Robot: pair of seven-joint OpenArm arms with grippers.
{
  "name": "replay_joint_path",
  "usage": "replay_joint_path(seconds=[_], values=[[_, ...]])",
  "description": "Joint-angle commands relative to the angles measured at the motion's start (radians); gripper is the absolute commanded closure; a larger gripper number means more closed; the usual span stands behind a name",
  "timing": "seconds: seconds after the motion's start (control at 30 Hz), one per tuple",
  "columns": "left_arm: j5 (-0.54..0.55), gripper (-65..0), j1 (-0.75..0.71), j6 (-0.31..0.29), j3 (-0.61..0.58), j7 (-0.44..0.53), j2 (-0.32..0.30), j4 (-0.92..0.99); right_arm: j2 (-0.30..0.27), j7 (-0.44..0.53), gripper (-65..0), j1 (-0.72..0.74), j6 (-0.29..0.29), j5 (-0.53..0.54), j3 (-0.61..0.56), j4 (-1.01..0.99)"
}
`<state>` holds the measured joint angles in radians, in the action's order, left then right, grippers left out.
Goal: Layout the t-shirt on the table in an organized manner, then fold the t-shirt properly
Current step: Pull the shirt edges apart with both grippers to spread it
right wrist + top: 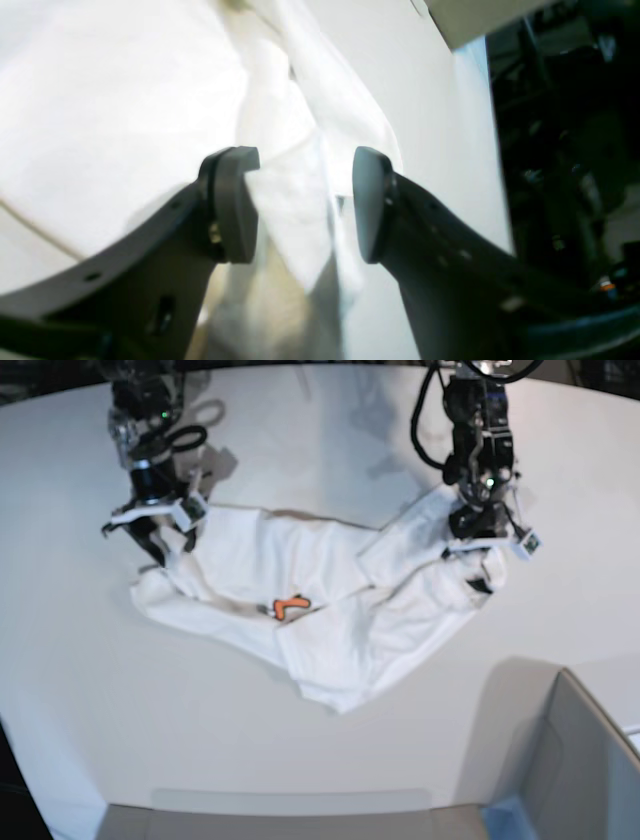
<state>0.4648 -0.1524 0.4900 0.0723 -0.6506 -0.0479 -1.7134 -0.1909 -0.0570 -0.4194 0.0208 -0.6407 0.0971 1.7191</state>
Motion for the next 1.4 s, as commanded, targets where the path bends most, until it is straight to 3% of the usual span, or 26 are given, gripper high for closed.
replay_joint_path(seconds=[0.0, 0.1, 0.23, 0.3, 0.5, 0.6, 0.77, 0.9, 1.07, 1.37], values=[[-0.005, 0.0, 0.009, -0.001, 0.002, 0.010, -0.004, -0.014, -0.005, 0.021, -29.5, -0.008, -0.009, 0.011, 0.000, 0.008], [-0.005, 0.0, 0.009, -0.001, 0.002, 0.010, -0.002, -0.014, -0.005, -0.004, -21.7, -0.009, -0.009, 0.014, -0.004, -0.008], [-0.005, 0.0, 0.009, -0.003, 0.001, 0.008, -0.002, -0.015, -0.005, -0.054, -5.0, -0.006, -0.009, 0.015, -0.006, -0.008], [-0.004, 0.0, 0.009, -0.003, -0.001, 0.007, -0.002, -0.018, -0.005, -0.054, -0.6, -0.006, -0.009, 0.017, -0.006, -0.006], [-0.004, -5.9, 0.057, -0.003, 0.001, -0.088, -0.008, -0.021, -0.002, -0.054, -0.1, -0.003, -0.011, 0.042, -0.003, 0.029], [-0.004, -7.6, 0.126, -0.003, 0.001, -0.166, -0.051, -0.041, -0.002, -0.063, -0.1, 0.006, -0.011, 0.193, 0.002, 0.091], [-0.004, -11.0, 0.175, -0.003, 0.001, -0.329, -0.056, -0.175, -0.005, -0.065, 0.0, 0.014, -0.008, 0.463, 0.049, 0.170], [-0.004, -11.2, 0.161, -0.003, -0.001, -0.344, -0.053, -0.233, -0.005, -0.065, 0.0, 0.017, -0.008, 0.474, 0.054, 0.172], [-0.002, -12.3, 0.038, -0.003, -0.052, -0.343, -0.056, -0.256, -0.005, -0.066, 0.0, 0.012, -0.008, 0.474, 0.062, 0.170], [-0.007, -28.4, 0.007, 0.005, -0.061, -0.344, -0.057, -0.256, -0.005, -0.066, 0.0, 0.011, -0.008, 0.476, 0.062, 0.169]])
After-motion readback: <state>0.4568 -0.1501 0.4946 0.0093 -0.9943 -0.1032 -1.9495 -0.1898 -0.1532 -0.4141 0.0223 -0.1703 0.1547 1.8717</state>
